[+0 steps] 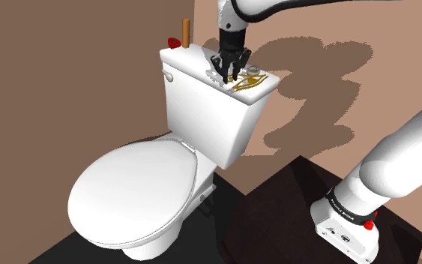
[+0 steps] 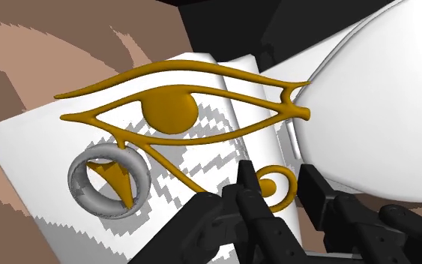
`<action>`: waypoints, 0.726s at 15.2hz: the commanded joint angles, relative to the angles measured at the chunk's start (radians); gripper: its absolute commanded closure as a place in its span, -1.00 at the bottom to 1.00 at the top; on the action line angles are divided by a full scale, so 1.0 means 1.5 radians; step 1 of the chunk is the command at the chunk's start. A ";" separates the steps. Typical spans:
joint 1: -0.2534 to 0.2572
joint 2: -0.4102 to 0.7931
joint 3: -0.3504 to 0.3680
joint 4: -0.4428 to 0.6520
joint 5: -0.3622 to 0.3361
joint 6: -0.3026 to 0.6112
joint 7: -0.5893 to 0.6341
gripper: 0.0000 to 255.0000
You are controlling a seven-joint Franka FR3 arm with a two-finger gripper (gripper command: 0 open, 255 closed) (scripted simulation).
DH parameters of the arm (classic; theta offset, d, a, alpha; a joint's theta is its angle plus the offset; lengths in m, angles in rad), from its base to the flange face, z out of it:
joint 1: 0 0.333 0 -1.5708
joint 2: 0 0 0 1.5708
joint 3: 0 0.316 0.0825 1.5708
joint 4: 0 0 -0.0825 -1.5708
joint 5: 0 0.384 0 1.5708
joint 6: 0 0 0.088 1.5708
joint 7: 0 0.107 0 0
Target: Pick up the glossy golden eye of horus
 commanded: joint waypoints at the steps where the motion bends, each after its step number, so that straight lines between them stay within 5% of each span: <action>1: 0.000 0.001 0.000 0.018 0.000 -0.017 -0.003 1.00; 11: 0.000 0.007 0.001 0.097 -0.001 -0.090 -0.012 1.00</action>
